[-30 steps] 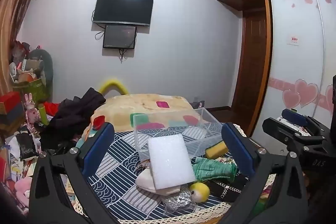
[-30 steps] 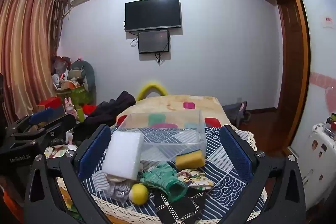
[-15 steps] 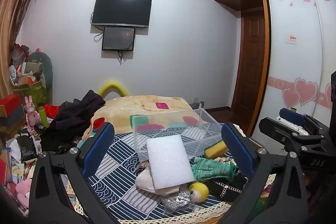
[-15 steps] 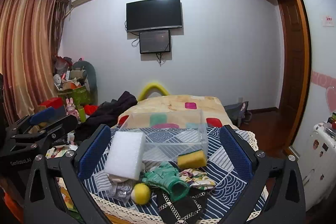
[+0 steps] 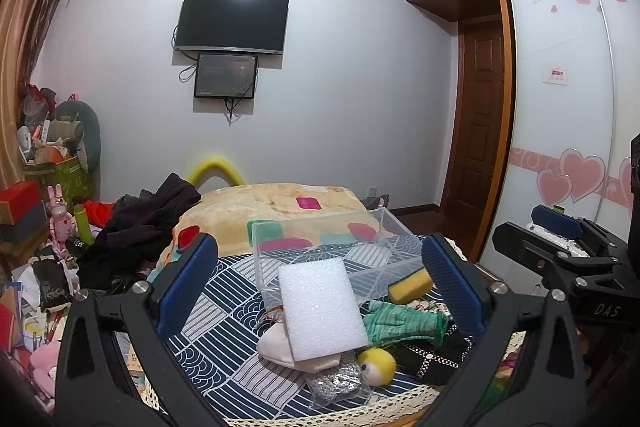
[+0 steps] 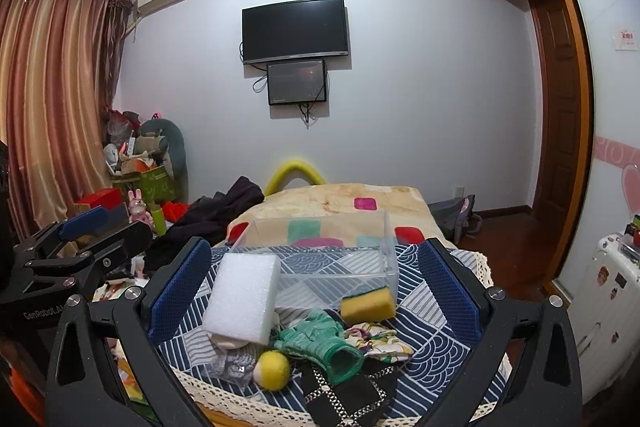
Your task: Organize soft objects
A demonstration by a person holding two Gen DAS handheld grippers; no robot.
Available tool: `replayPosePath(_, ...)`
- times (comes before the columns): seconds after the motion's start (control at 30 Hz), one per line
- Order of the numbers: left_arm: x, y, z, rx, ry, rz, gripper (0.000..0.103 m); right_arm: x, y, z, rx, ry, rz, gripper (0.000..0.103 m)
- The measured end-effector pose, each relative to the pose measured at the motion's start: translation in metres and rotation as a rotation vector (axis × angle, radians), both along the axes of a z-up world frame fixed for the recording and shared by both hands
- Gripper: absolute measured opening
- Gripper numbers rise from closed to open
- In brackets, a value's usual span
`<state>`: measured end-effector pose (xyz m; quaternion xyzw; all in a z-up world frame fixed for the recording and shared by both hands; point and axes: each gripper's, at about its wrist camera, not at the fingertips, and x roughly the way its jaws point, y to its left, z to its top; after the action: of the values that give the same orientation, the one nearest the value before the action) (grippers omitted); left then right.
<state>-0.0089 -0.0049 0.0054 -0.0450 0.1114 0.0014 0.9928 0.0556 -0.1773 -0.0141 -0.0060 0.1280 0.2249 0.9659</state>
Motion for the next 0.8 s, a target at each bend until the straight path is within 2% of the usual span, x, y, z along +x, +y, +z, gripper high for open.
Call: replayPosePath(0.8, -0.0019, 0.0015, 0.0029, -0.002, -0.006, -0.001, 0.103, -0.0015, -0.0005, 0.0027, 0.007, -0.009, 0.003, 0.103)
